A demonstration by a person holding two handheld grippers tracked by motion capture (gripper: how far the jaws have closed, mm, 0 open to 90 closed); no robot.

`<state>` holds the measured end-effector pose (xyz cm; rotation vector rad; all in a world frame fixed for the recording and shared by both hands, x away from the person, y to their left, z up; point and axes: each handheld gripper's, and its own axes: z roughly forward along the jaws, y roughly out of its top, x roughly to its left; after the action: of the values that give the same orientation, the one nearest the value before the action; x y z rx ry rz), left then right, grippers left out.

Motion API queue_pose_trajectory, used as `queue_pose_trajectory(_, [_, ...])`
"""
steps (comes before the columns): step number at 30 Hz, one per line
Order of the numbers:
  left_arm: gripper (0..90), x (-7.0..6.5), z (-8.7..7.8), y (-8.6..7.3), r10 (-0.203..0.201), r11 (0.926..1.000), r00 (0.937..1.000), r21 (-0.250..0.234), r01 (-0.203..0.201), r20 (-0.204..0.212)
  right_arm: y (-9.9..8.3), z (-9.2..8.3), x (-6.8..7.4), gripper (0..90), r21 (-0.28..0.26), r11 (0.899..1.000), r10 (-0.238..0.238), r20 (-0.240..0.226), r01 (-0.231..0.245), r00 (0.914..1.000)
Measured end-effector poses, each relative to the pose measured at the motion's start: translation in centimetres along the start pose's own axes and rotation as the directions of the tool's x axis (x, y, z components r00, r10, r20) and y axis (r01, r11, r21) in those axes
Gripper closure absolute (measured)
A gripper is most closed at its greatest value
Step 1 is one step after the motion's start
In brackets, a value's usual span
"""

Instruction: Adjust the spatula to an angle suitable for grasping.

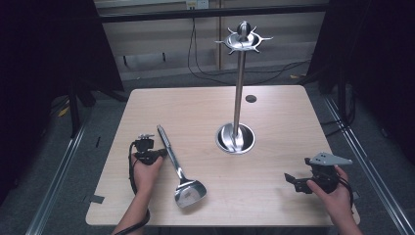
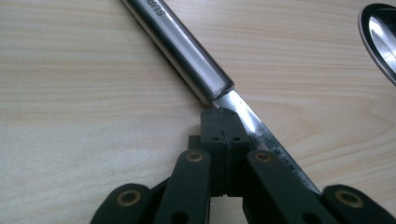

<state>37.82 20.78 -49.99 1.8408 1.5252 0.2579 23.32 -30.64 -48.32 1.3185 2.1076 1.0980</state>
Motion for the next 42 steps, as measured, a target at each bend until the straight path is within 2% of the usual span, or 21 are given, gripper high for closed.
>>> queue_pose_trajectory(4, [89.9,-0.4,0.3,0.2,0.004,1.0,1.0,0.003,-0.004,0.001,0.0,0.0,0.0,2.1,-0.001,1.0,0.001,0.0,-0.001,1.0])
queue_pose_trajectory(6, [89.8,-0.6,0.5,0.4,0.008,0.9999,1.0,0.012,-0.008,0.005,0.0,0.0,0.0,2.1,-0.002,1.0,0.003,0.001,-0.003,1.0])
queue_pose_trajectory(7, [89.7,-0.8,0.6,0.7,0.024,0.9991,0.9997,0.034,-0.025,0.01,0.0,0.0,0.0,2.1,-0.002,1.0,0.001,0.0,-0.001,1.0])
queue_pose_trajectory(11, [89.0,-1.2,1.0,1.0,0.028,0.9987,0.9995,0.042,-0.029,0.013,0.0,0.1,0.1,2.1,0.0,1.0,-0.003,0.003,0.003,1.0])
queue_pose_trajectory(12, [88.7,-1.2,1.0,1.0,0.028,0.9987,0.9995,0.042,-0.029,0.013,0.0,0.1,0.1,2.1,0.001,1.0,-0.002,0.003,0.002,1.0])
queue_pose_trajectory(13, [88.5,-1.5,1.2,1.1,0.011,0.9995,0.9999,0.031,-0.011,0.013,0.0,0.1,0.1,2.1,0.003,1.0,-0.002,0.001,0.002,1.0])
queue_pose_trajectory(14, [88.5,-1.5,1.2,1.2,0.024,0.9986,0.9996,0.048,-0.025,0.014,0.0,0.1,0.1,2.1,0.001,1.0,-0.003,0.001,0.003,1.0])
queue_pose_trajectory(16, [88.3,-1.7,1.4,1.3,0.032,0.9981,0.9994,0.051,-0.033,0.011,0.0,0.0,0.0,2.1,0.0,1.0,0.0,-0.001,0.0,1.0])
queue_pose_trajectory(23, [88.0,-2.3,1.8,1.7,0.044,0.9962,0.9989,0.075,-0.045,0.018,0.1,0.1,0.2,2.1,0.001,1.0,-0.01,-0.003,0.01,0.9999])
queue_pose_trajectory(24, [87.7,-2.4,1.9,1.8,0.033,0.9968,0.9993,0.072,-0.034,0.016,0.1,0.1,0.3,2.1,0.002,1.0,-0.008,-0.004,0.008,1.0])
queue_pose_trajectory(28, [87.4,-2.7,2.0,2.0,0.055,0.9946,0.9984,0.088,-0.056,0.014,0.1,0.2,0.3,2.1,-0.001,1.0,-0.015,-0.005,0.015,0.9999])
queue_pose_trajectory(30, [87.4,-2.9,2.2,2.1,0.05,0.9953,0.9986,0.082,-0.051,0.017,0.1,0.2,0.3,2.1,-0.001,1.0,-0.016,-0.006,0.016,0.9999])
queue_pose_trajectory(31, [87.0,-3.0,2.2,2.2,0.064,0.9936,0.9977,0.091,-0.066,0.019,0.2,0.2,0.4,2.1,-0.003,1.0,-0.014,-0.005,0.014,0.9999])
queue_pose_trajectory(36, [86.5,-3.4,2.5,2.3,0.077,0.9921,0.9968,0.098,-0.078,0.021,0.1,0.2,0.4,2.1,0.002,1.0,-0.017,-0.007,0.017,0.9998])
queue_pose_trajectory(41, [86.3,-4.0,2.8,2.4,0.077,0.9921,0.9966,0.097,-0.079,0.028,0.2,0.2,0.5,2.1,0.002,1.0,-0.023,-0.01,0.023,0.9997])
queue_pose_trajectory(42, [86.3,-4.3,3.0,2.4,0.065,0.9934,0.9974,0.092,-0.068,0.031,0.2,0.2,0.5,2.1,0.003,1.0,-0.024,-0.01,0.024,0.9997])
